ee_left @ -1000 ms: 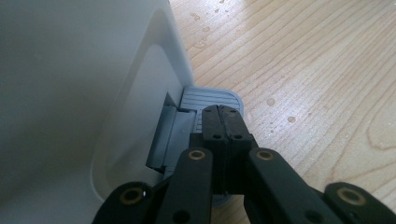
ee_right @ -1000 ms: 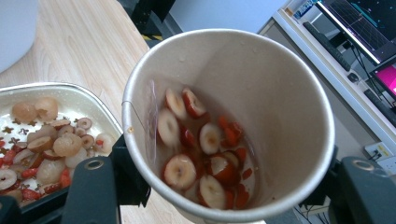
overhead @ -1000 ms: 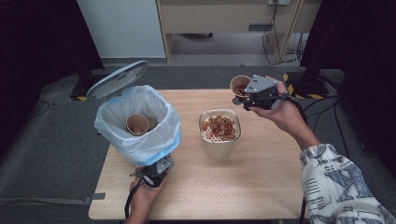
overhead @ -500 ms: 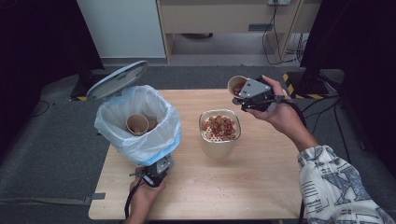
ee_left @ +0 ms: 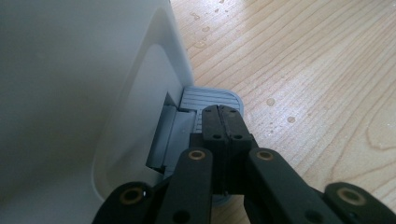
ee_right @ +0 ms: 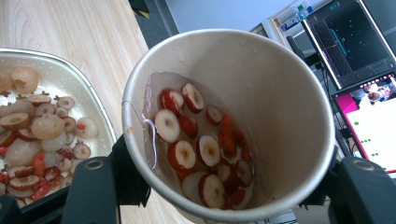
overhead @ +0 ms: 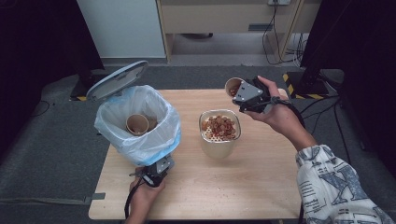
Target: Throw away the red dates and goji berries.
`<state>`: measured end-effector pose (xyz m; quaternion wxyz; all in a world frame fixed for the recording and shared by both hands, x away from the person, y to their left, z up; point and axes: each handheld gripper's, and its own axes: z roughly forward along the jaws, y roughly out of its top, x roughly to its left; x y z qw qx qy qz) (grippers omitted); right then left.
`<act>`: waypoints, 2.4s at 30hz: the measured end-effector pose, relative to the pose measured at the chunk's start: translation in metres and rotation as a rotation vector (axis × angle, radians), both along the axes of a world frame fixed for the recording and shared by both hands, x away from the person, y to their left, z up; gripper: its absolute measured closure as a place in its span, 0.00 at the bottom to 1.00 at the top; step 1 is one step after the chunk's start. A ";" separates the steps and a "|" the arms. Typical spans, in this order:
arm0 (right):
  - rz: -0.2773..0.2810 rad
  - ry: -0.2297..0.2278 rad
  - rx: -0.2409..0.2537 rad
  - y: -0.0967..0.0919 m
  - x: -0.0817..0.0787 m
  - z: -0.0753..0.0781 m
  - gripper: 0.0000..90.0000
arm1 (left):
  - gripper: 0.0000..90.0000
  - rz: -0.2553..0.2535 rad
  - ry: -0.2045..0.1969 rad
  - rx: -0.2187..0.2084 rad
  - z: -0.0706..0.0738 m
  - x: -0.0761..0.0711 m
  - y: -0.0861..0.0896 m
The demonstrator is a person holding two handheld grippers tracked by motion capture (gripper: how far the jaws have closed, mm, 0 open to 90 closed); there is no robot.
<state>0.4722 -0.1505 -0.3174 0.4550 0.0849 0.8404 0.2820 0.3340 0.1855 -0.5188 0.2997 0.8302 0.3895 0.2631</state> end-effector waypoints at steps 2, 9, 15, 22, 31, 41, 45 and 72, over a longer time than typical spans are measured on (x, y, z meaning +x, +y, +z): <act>0.002 -0.004 -0.008 0.001 0.000 0.001 0.40 | 0.99 0.000 0.000 0.000 0.000 0.000 0.000; 0.010 -0.049 -0.077 0.004 -0.003 0.002 0.40 | 0.99 0.001 0.001 -0.001 0.000 0.000 0.000; 0.009 -0.060 -0.093 0.004 -0.004 0.005 0.40 | 0.99 0.000 0.002 -0.002 0.000 0.000 0.000; 0.004 -0.053 -0.091 0.002 -0.004 0.005 0.40 | 0.99 0.000 0.002 -0.002 0.000 0.000 0.000; 0.008 -0.061 -0.107 0.003 -0.006 0.010 0.40 | 0.99 0.000 0.003 -0.004 0.000 0.000 0.000; 0.009 -0.086 -0.145 0.008 -0.011 0.022 0.40 | 0.99 0.011 0.010 -0.006 0.000 -0.001 0.000; 0.015 -0.106 -0.171 0.011 -0.012 0.028 0.40 | 0.99 0.009 0.010 -0.005 0.000 0.000 0.000; 0.021 -0.144 -0.292 0.018 -0.013 0.027 0.40 | 0.99 0.008 0.012 -0.004 0.000 0.000 0.000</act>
